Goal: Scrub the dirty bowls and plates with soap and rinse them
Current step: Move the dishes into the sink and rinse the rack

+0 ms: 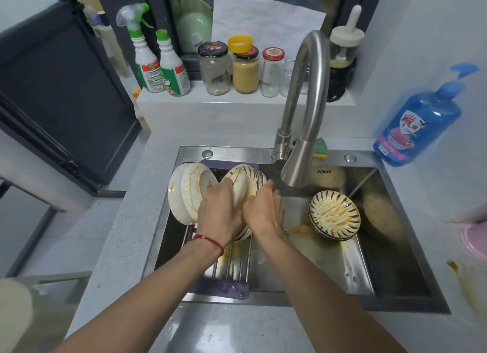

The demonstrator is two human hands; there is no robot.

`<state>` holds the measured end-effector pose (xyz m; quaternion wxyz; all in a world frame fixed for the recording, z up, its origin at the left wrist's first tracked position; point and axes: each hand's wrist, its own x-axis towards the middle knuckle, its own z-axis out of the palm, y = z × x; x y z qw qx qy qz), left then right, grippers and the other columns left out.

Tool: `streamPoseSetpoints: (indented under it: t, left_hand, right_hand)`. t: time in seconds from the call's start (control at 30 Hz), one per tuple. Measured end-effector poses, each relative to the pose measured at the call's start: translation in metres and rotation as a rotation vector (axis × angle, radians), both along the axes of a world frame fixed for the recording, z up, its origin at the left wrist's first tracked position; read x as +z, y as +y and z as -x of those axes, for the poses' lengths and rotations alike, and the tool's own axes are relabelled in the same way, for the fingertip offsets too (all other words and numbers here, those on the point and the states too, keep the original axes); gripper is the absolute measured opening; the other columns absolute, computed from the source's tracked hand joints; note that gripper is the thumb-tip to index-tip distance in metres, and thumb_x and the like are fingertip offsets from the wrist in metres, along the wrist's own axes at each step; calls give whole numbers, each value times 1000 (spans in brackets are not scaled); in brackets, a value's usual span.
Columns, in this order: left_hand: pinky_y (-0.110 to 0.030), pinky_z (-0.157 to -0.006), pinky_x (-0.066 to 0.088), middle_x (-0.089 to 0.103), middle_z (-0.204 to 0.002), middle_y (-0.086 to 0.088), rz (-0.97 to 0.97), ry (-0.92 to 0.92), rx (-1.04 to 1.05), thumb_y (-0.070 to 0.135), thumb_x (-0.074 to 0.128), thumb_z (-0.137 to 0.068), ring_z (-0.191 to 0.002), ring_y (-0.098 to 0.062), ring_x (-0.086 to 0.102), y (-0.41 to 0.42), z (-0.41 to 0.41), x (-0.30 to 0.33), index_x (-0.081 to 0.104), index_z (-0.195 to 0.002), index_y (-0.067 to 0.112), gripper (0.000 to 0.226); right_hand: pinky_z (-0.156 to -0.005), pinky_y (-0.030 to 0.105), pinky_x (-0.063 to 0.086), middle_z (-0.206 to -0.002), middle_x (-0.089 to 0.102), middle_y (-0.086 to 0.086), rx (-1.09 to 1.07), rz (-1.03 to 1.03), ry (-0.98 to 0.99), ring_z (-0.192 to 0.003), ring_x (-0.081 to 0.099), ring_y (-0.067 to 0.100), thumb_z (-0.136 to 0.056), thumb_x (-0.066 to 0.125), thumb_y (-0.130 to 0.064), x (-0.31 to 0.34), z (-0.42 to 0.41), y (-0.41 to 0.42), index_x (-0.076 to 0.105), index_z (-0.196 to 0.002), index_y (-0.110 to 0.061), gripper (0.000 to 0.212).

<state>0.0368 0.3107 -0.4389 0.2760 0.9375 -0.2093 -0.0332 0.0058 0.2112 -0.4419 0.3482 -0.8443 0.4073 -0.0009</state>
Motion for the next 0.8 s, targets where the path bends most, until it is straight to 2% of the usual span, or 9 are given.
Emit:
streamPoseSetpoints:
  t: [0.2,0.27,0.33,0.4,0.5,0.57,0.63,0.7,0.8]
  left_hand:
    - [-37,-54,29,50,-96,-4,-92,-214,-366,4,75,-77,-80,-33,56,-28,46,-10,31,-96,25,52]
    - [-35,-51,30,52,-93,-3,-106,-279,-448,7,81,-74,-79,-30,55,-42,58,-17,39,-99,20,51]
    - [-34,-52,38,57,-90,-3,-64,-388,-521,22,79,-83,-77,-28,56,-62,64,-27,48,-98,17,34]
    - [-39,-68,47,62,-98,-1,-48,-439,-596,43,57,-99,-88,-28,58,-81,75,-37,55,-100,19,24]
    - [-54,-104,38,57,-136,1,-71,-143,-488,65,24,-103,-132,-27,47,-97,88,-52,61,-117,27,55]
    - [-59,-120,25,35,-159,-5,-71,90,-245,71,26,-96,-150,-31,25,-119,86,-82,49,-142,29,66]
    - [-57,-120,32,33,-160,-12,130,539,52,63,58,-80,-147,-36,33,-144,80,-105,30,-155,21,89]
    - [-62,-105,50,59,-141,-16,439,1007,322,32,77,-78,-124,-38,61,-165,74,-128,38,-148,14,81]
    - [-66,-96,54,73,-124,-12,575,1224,385,28,84,-75,-110,-38,72,-185,65,-184,62,-130,26,60]
  right_hand:
    - [-85,31,47,-110,70,5,-140,-278,-172,-106,64,29,-89,61,-24,-16,45,-44,62,-122,-18,33]
    - [-92,36,52,-105,70,-1,-207,-376,-226,-103,65,23,-82,62,-20,-23,65,-60,65,-116,-23,35]
    - [-96,45,56,-103,74,-3,-277,-456,-290,-101,67,20,-74,60,-16,-32,86,-81,67,-109,-26,38]
    - [-95,48,58,-101,76,-6,-344,-531,-365,-101,70,18,-72,59,-14,-41,107,-104,70,-105,-27,38]
    - [-98,47,57,-109,76,-7,-419,-574,-378,-108,69,18,-75,62,-16,-56,132,-135,72,-118,-25,45]
    - [-100,48,56,-114,75,-8,-454,-602,-353,-112,68,17,-81,61,-16,-74,147,-164,69,-126,-29,47]
    - [-100,48,56,-116,74,-9,-471,-631,-323,-115,66,17,-90,58,-10,-89,157,-185,69,-128,-30,44]
    - [-100,46,56,-119,74,-9,-457,-673,-315,-116,66,15,-95,56,-4,-99,163,-201,68,-129,-31,45]
    - [-101,48,55,-122,73,-8,-442,-733,-292,-117,66,15,-96,57,0,-125,165,-230,66,-132,-32,49]
